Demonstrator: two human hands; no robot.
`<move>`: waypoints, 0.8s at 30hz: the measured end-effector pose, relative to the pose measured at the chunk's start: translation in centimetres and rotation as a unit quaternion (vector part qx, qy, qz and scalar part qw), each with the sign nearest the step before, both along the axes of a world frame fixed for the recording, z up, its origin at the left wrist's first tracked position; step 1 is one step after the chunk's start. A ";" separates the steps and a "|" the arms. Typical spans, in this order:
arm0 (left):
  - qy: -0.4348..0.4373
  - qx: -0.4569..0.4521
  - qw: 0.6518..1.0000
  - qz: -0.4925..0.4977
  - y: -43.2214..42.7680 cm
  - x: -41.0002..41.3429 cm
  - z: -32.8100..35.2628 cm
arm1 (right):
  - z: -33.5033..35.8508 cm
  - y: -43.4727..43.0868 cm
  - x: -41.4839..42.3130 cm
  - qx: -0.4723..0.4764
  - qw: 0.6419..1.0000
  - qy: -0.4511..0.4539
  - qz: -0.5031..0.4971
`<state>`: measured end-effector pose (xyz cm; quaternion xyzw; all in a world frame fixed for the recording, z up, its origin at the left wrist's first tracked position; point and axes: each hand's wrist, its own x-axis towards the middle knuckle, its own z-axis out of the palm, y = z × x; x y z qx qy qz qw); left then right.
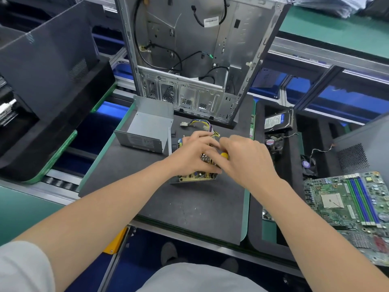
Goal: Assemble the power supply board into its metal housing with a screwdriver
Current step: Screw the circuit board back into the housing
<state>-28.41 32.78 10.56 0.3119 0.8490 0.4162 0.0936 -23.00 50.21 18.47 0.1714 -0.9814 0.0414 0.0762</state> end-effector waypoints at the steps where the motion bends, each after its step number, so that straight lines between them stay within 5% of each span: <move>1: 0.000 -0.001 1.000 -0.006 -0.1 0.0 0.0 | 0.2 0.5 0.1 -0.025 0.998 -0.024 0.056; 3: 0.001 -0.006 1.000 -0.009 -0.2 -0.1 0.0 | 0.7 1.4 0.0 -0.033 0.985 -0.089 0.143; 6: 0.005 -0.013 1.000 0.001 -0.1 -0.3 -0.4 | 0.4 1.9 -0.2 -0.038 0.982 -0.135 0.127; 18: 0.013 -0.021 1.000 -0.001 0.1 -0.2 -0.6 | -1.4 0.4 0.3 -0.066 0.994 -0.065 -0.052; 21: 0.012 -0.021 1.000 0.001 0.0 -0.2 -0.7 | -1.3 -0.7 0.2 -0.047 0.998 -0.005 -0.031; 24: 0.001 -0.011 1.000 0.004 -0.1 -0.2 -0.5 | -0.5 -0.2 -0.5 -0.043 0.998 -0.040 0.008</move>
